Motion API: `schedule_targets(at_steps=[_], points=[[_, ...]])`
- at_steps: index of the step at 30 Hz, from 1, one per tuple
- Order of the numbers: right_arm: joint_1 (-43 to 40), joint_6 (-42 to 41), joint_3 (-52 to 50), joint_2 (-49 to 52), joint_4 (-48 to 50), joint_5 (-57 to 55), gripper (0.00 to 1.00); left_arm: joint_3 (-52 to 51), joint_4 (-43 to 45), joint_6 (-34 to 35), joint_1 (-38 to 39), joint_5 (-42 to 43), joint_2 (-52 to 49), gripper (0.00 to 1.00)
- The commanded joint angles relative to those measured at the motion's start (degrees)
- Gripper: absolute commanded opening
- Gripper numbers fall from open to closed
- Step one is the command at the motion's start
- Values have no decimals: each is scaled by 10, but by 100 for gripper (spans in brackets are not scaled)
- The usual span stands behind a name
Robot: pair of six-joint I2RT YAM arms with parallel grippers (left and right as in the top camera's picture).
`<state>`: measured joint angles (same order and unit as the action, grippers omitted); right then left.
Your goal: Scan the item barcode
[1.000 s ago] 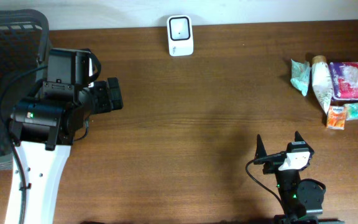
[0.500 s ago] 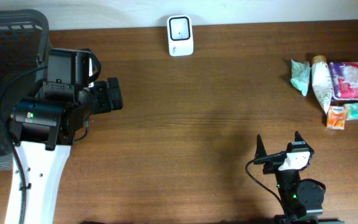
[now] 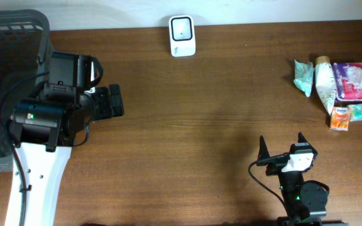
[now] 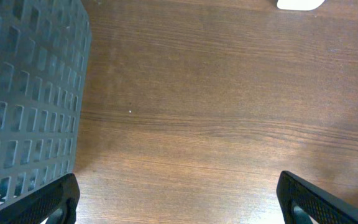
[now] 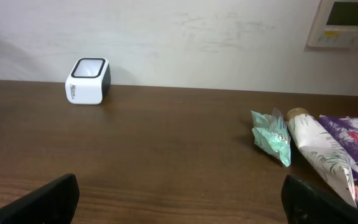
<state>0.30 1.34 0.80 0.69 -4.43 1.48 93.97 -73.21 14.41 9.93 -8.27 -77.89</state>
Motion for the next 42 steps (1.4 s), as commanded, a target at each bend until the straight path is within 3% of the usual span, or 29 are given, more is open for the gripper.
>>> schedule_targets(at_steps=[1,6,9,11,14,24,28,36,42], points=[[-4,-1,-5,-5,-1,-5,99,-28,19,3,-3,26,30,99],[-4,-1,-5,-5,-1,-5,99,-203,128,-6,-3,43,162,99],[-4,-1,-5,-5,-1,-5,99,-373,284,-90,-3,125,287,99],[-4,-1,-5,-5,-1,-5,99,-499,381,-102,-3,148,388,99],[-4,-1,-5,-5,-1,-5,99,-585,416,-102,-3,147,451,99],[-4,-1,-5,-5,-1,-5,99,-689,445,-102,-27,140,612,99],[-4,-1,-5,-5,-1,-5,99,-722,451,-102,-44,146,634,99],[-4,-1,-5,-5,-1,-5,99,-827,625,-102,-45,145,689,99],[-4,-1,-5,-5,-1,-5,99,-876,655,-91,-73,140,735,99]])
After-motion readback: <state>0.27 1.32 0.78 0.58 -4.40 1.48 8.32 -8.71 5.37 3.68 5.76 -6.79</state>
